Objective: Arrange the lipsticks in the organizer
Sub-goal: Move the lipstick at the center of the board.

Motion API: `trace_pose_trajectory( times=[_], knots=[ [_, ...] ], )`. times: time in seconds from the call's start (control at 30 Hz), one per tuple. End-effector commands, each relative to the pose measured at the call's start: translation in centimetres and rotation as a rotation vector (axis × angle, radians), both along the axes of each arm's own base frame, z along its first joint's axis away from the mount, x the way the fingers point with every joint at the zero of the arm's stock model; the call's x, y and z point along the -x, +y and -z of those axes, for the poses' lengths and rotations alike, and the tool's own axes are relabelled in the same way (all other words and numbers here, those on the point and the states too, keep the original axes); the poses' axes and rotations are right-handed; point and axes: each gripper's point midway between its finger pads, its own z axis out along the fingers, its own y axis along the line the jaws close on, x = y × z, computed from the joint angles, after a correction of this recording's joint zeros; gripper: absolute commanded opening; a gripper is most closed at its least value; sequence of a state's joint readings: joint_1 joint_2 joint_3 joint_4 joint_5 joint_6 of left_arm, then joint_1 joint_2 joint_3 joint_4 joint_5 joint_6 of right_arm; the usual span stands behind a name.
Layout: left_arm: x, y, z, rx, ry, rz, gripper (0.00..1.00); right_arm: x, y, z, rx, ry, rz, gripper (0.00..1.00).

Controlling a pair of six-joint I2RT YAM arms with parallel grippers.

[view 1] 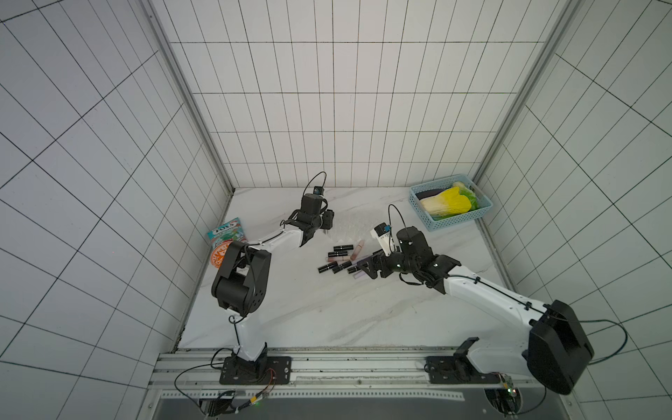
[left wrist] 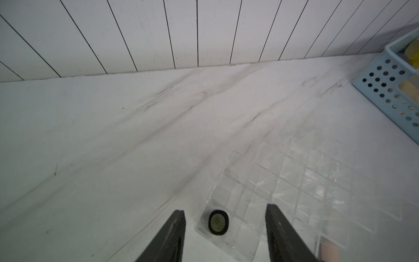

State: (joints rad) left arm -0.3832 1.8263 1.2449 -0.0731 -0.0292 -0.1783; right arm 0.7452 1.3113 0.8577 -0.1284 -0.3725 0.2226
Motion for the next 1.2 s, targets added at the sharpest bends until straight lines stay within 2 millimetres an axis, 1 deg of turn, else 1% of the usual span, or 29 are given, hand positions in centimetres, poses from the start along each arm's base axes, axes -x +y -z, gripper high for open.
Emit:
trace_pose_trajectory(
  times=[0.0,0.03,0.1,0.3,0.4,0.47,0.57,0.67,0.8,1.0,1.07,1.17],
  knots=[
    [1.8,0.5,-4.6,0.076,-0.071,-0.019,0.6,-1.0,-0.7,-0.2,0.108,-0.024,-0.003,0.88],
    [2.5,0.7,-5.0,0.093,-0.072,-0.027,0.63,-1.3,-1.0,0.2,0.15,-0.026,0.001,0.87],
    [4.4,1.4,-5.5,0.129,-0.067,-0.042,0.63,-1.9,-1.6,1.0,0.235,-0.024,0.008,0.87],
    [9.9,2.3,-5.4,0.223,-0.022,-0.023,0.63,-3.1,-3.0,3.9,0.388,0.005,0.038,0.87],
    [12.0,1.6,-5.7,0.267,-0.007,0.035,0.63,-3.5,-3.8,5.3,0.451,0.032,0.051,0.86],
    [13.1,1.2,-5.8,0.265,0.014,0.058,0.63,-3.8,-3.7,5.4,0.464,0.028,0.045,0.86],
    [14.4,1.1,-5.9,0.292,0.022,0.067,0.63,-4.3,-2.8,4.5,0.446,0.015,0.01,0.85],
    [15.1,1.1,-6.1,0.327,0.01,0.075,0.63,-4.4,-1.8,4.4,0.461,0.04,-0.047,0.8],
    [15.6,1.4,-5.8,0.319,0.018,0.075,0.63,-4.4,-2.1,6.1,0.53,0.079,-0.07,0.76],
    [16.7,0.8,-6.1,0.341,0.034,0.116,0.63,-2.9,-2.2,8.5,0.566,0.103,-0.093,0.75],
    [17.1,0.7,-6.0,0.335,0.039,0.126,0.63,-2.7,-2.0,8.8,0.571,0.096,-0.106,0.75],
    [17.5,0.9,-5.8,0.332,0.044,0.128,0.63,-3.0,-1.2,8.6,0.552,0.088,-0.123,0.76]
  ],
)
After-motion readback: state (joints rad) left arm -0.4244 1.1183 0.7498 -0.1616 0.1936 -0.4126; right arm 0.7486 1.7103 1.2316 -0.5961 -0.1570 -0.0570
